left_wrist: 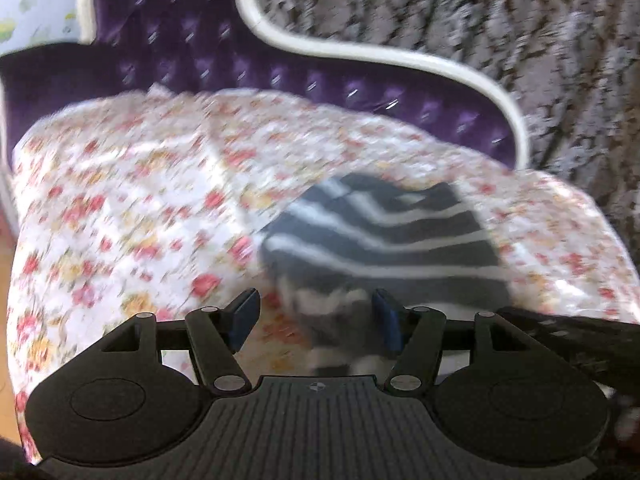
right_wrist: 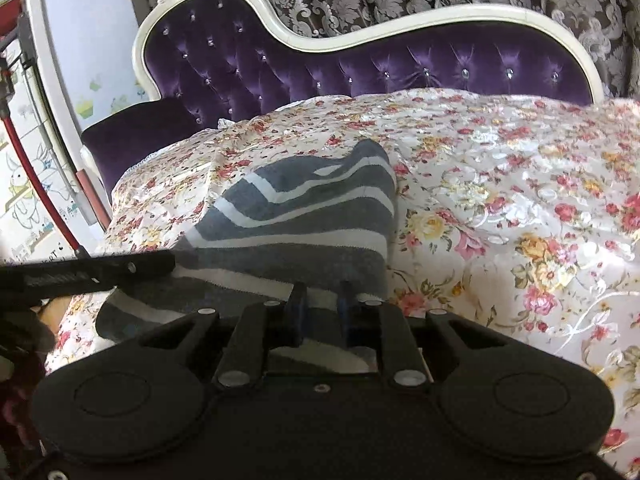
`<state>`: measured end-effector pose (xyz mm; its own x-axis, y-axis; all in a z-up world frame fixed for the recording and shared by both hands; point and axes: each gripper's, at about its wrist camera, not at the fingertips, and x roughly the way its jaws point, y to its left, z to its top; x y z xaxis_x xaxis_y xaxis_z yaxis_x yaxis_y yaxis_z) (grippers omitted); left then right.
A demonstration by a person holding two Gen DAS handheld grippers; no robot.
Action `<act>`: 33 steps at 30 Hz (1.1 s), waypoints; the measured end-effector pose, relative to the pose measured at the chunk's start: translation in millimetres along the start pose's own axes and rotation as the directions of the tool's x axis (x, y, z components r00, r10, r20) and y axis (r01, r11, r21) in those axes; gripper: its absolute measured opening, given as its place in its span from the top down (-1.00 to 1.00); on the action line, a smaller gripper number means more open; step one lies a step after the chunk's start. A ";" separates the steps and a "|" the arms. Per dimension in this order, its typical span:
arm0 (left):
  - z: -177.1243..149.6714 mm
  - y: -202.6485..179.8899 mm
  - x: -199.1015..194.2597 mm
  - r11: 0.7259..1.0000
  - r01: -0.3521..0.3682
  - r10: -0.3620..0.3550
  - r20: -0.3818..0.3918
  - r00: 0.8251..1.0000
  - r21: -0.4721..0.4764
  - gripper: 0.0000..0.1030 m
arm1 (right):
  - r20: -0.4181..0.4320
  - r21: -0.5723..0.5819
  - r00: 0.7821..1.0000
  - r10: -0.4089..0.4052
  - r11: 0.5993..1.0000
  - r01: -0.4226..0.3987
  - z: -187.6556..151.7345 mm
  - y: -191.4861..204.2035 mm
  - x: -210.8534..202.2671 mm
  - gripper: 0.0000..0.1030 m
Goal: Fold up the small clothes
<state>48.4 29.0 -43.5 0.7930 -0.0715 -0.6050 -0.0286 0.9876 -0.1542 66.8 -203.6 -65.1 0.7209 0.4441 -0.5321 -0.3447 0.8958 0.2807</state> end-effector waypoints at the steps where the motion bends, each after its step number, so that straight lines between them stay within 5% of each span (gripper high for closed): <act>1: -2.0 4.4 4.1 1.000 0.009 -0.010 -0.019 1.000 -0.021 -0.21 | 0.002 0.007 1.000 0.000 1.000 0.000 -0.7 -0.7 0.3 0.61; 10: -9.9 16.3 7.4 0.996 0.024 -0.027 -0.041 0.999 -0.082 -0.37 | 0.031 -0.005 1.000 -0.001 1.000 0.001 -4.2 3.6 -8.5 0.61; 14: -8.5 14.3 8.3 0.997 0.019 -0.023 -0.046 0.999 -0.075 -0.37 | 0.097 -0.055 0.995 0.002 0.998 0.003 9.3 12.2 -19.1 0.36; 17: -7.4 13.2 9.2 0.997 0.018 -0.022 -0.051 0.998 -0.075 -0.37 | 0.111 -0.066 0.994 0.020 0.998 -0.013 28.6 13.2 -10.2 0.36; 29: -8.3 14.6 12.7 0.996 0.024 -0.029 -0.058 0.998 -0.087 -0.45 | 0.006 0.018 0.999 -0.051 0.999 0.051 45.6 -18.9 55.2 0.41; 31: -7.1 13.8 11.0 0.997 0.021 -0.026 -0.055 0.998 -0.080 -0.44 | 0.026 0.011 0.998 -0.055 0.998 0.054 46.2 -15.9 45.0 0.36; 33: -6.0 12.1 5.6 0.997 0.019 -0.022 -0.044 0.999 -0.071 -0.44 | 0.050 0.004 0.997 -0.056 0.998 0.056 46.5 -13.1 32.4 0.05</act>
<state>48.8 39.7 -53.4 0.7659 -0.0991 -0.6352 -0.0571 0.9737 -0.2207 122.7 -201.8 -48.9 0.7683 0.3915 -0.5064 -0.3012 0.9192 0.2537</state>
